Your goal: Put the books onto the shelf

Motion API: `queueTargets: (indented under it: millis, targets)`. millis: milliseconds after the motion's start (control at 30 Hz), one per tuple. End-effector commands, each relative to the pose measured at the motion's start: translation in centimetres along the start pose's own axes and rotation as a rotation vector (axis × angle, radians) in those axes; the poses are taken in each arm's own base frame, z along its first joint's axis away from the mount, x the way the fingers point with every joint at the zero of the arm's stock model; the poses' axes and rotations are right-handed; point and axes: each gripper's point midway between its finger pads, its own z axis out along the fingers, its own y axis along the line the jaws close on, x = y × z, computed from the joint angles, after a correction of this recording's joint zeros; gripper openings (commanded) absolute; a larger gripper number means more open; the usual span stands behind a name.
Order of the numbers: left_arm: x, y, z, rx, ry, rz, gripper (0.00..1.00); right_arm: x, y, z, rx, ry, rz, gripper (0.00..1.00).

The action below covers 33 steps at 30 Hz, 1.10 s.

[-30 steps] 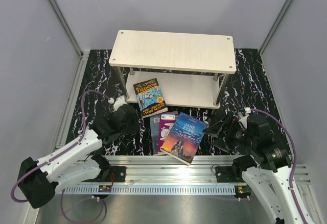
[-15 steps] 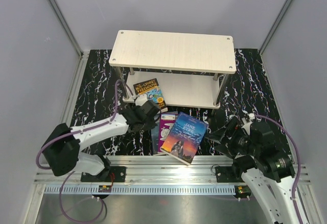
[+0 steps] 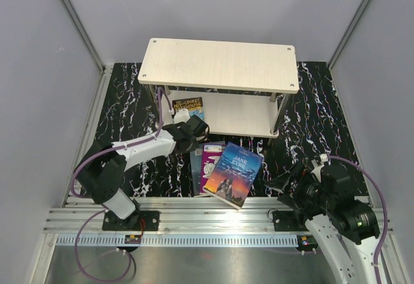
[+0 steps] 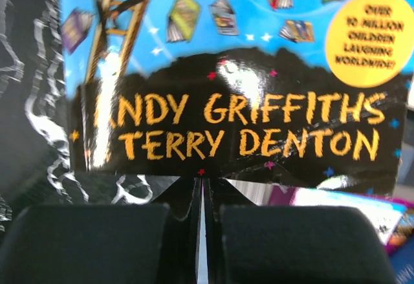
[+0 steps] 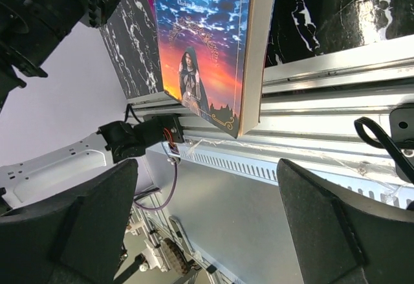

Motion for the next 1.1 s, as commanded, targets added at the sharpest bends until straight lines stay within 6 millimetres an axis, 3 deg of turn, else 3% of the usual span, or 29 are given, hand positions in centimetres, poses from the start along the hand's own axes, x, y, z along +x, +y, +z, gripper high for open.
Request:
queueTargets:
  millis: [0, 233, 367, 633, 833, 1067]
  targets:
    - [-3.1, 0.3, 0.0, -0.042, -0.130, -0.021, 0.00, 0.0, 0.0, -0.4, 0.010, -0.006, -0.021, 0.96]
    - [-6.2, -0.3, 0.0, -0.034, -0.207, -0.065, 0.00, 0.0, -0.4, -0.1, 0.033, 0.010, -0.023, 0.96]
    - [-7.6, -0.2, 1.1, -0.047, -0.208, -0.093, 0.00, 0.2, -0.6, -0.1, 0.037, 0.015, -0.020, 0.96]
    - [-7.5, -0.5, 2.4, -0.061, -0.177, -0.114, 0.00, 0.2, -0.7, -0.3, 0.045, 0.010, -0.019, 0.96]
    - [-8.4, 0.8, 2.4, -0.137, -0.228, -0.180, 0.00, 0.1, -0.6, -0.3, 0.042, 0.005, -0.021, 0.96]
    - [-9.3, -0.1, 2.7, -0.081, -0.272, -0.220, 0.00, 0.4, -0.9, -0.3, 0.053, 0.022, -0.024, 0.96]
